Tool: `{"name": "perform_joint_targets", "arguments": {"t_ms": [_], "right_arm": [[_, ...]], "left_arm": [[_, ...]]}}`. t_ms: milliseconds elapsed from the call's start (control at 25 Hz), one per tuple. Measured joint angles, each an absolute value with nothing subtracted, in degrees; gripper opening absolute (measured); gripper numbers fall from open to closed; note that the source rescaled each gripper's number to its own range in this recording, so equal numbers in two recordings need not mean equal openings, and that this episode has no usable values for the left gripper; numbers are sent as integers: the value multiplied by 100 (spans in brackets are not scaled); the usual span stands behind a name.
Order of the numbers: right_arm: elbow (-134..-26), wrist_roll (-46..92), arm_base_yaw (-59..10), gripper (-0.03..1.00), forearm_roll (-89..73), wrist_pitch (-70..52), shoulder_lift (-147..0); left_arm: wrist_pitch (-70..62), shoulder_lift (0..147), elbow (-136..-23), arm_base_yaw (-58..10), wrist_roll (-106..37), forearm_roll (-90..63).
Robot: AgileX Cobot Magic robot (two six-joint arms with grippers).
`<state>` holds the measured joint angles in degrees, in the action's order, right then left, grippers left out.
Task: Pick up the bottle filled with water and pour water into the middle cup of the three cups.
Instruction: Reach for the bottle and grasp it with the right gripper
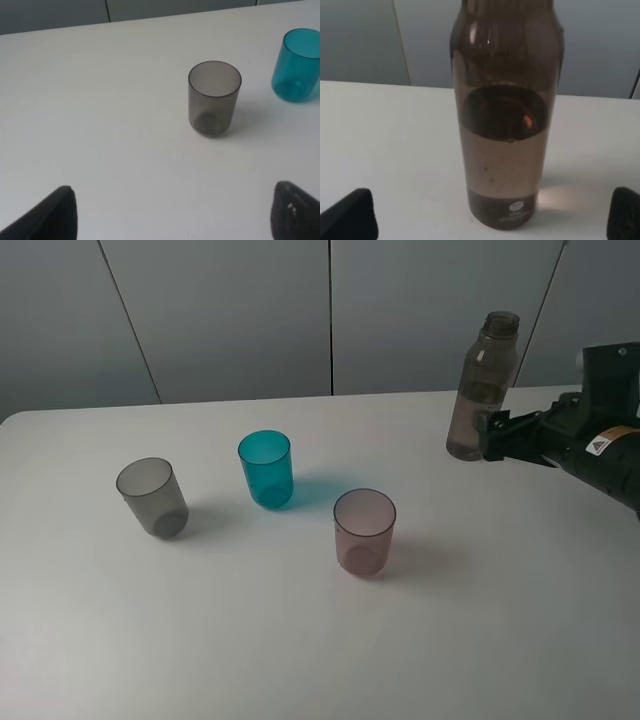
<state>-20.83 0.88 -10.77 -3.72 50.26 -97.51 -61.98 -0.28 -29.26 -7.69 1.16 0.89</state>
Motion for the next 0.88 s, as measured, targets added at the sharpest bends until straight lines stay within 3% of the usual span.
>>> {"name": "perform_joint_targets", "arguments": {"t_ms": [360, 880], "right_arm": [[-2080, -230, -1077, 100, -259, 6756, -11068], [-3027, -386, -1077, 100, -455, 6884, -12283]], "left_arm": [[-6198, -28, -2926, -769, 128, 89], [-6198, -28, -2926, -769, 128, 89]]}}
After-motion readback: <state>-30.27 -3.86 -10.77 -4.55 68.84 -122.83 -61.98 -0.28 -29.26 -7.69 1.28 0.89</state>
